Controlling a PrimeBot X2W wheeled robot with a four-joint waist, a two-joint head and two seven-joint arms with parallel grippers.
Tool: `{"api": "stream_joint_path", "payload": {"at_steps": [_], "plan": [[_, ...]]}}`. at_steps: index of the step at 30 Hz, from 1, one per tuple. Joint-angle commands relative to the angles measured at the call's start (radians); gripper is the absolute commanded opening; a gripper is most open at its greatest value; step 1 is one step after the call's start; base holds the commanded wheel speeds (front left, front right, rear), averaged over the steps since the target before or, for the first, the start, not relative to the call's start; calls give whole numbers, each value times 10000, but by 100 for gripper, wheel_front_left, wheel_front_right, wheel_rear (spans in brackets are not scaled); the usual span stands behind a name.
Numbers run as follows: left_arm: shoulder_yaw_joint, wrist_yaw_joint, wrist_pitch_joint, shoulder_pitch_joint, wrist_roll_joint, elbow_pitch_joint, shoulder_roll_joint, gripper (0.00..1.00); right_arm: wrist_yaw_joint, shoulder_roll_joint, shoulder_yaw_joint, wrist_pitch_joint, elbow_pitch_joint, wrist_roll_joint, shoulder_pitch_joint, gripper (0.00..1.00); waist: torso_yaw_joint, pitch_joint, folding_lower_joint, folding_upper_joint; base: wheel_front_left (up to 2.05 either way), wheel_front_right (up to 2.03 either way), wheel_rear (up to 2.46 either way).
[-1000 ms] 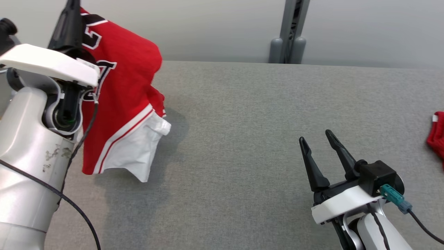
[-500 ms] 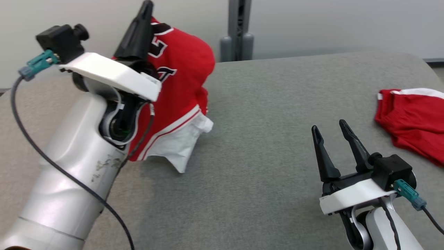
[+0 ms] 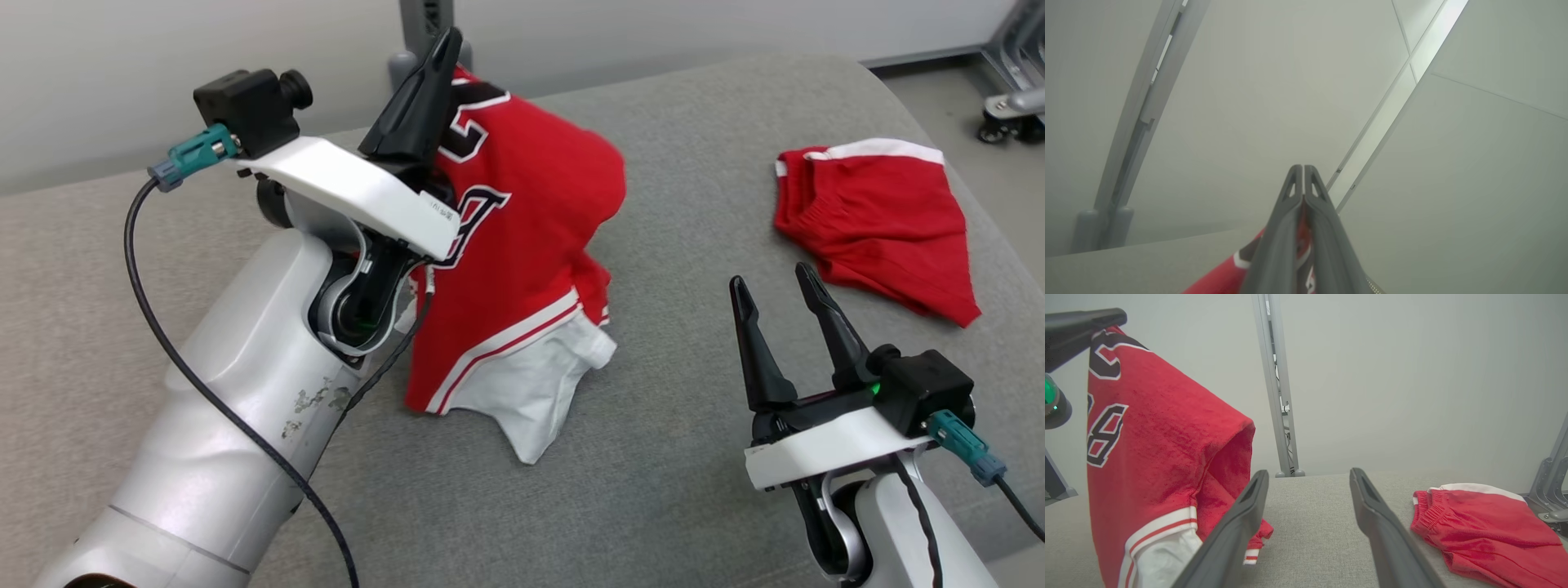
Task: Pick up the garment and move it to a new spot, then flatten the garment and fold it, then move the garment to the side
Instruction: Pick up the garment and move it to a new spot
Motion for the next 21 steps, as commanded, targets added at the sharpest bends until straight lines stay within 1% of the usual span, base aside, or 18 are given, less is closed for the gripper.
{"api": "stream_joint_path", "payload": {"at_steps": [1,4,11,12,13,17,21], "plan": [[-18,60,-6,22,140,273,111,0,0,0,43,-45,-65,58,-127,100,-314,274,0,-1,0,0,0],[-184,78,-175,-181,557,1150,337,0,0,29,166,-45,-93,110,-237,100,-580,508,0,-1,0,0,0],[-517,21,-489,-691,1278,3412,438,0,0,51,514,-45,-151,297,-528,100,-1040,1075,0,-1,0,0,0],[-547,67,-545,-789,1389,3768,474,84,0,52,570,-45,-166,357,-566,100,-1082,1145,0,-1,0,0,0],[-597,117,-561,-879,1502,4094,486,100,0,52,618,-45,-174,411,-590,100,-1114,1202,0,-1,0,0,0],[-870,398,-750,-1228,2186,5149,576,100,0,51,725,-45,-169,555,-661,100,-1162,1338,0,-1,0,0,0],[-748,368,-801,-1313,2375,5503,467,100,0,52,699,-45,-118,565,-639,100,-1077,1320,0,-1,0,0,0]]}}
